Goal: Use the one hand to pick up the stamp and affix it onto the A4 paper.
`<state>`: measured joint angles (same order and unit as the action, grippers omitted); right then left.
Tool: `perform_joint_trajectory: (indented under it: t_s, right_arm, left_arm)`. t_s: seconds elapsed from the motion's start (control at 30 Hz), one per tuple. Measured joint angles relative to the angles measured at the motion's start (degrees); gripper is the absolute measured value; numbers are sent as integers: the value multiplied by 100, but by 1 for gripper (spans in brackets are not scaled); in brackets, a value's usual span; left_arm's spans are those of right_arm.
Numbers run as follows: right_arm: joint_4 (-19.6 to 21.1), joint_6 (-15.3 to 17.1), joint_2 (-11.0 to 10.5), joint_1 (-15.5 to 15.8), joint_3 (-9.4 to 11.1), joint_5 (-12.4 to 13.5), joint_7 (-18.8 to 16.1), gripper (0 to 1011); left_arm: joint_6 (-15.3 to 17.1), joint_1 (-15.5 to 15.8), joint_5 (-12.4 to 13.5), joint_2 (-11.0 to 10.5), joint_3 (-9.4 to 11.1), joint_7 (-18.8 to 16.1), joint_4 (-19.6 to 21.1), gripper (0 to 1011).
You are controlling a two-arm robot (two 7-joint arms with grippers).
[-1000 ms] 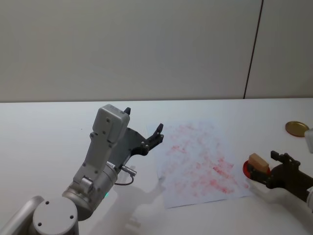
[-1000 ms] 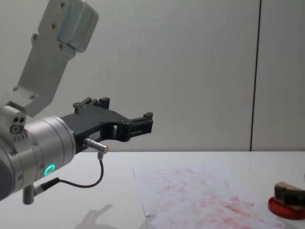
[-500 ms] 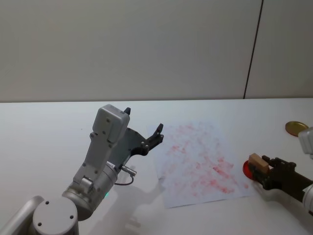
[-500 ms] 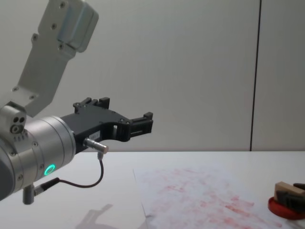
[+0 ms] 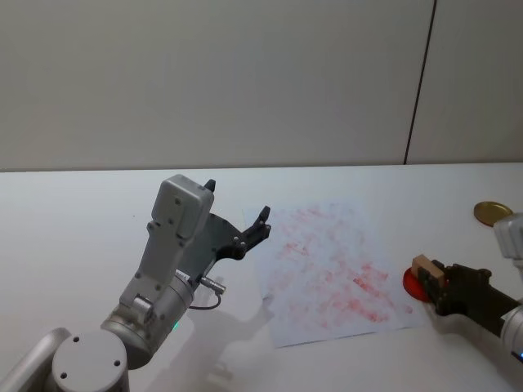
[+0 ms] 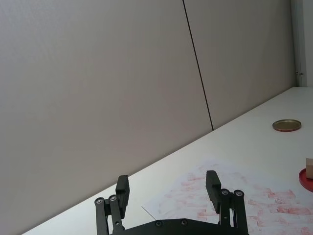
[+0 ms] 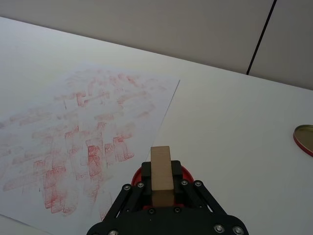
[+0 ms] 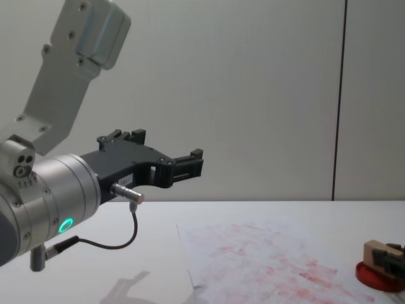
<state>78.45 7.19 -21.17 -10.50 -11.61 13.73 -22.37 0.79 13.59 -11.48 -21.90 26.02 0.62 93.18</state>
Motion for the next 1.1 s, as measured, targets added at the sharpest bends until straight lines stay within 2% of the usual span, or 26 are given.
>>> perform_joint_trajectory:
  t_s: [0.23,0.5,1.1]
  right_arm:
    - [81,-146,7,38,-20,0,13,220]
    - [252,-237,63,42,-89,75,-159,220]
    - [436,-62,324,-14,-401,132,-542,220]
  left_arm:
    - [0,0,0,0,0,0,0,993]
    - [0,0,0,0,0,0,0,993]
    - [0,0,0,0,0,0,0,993]
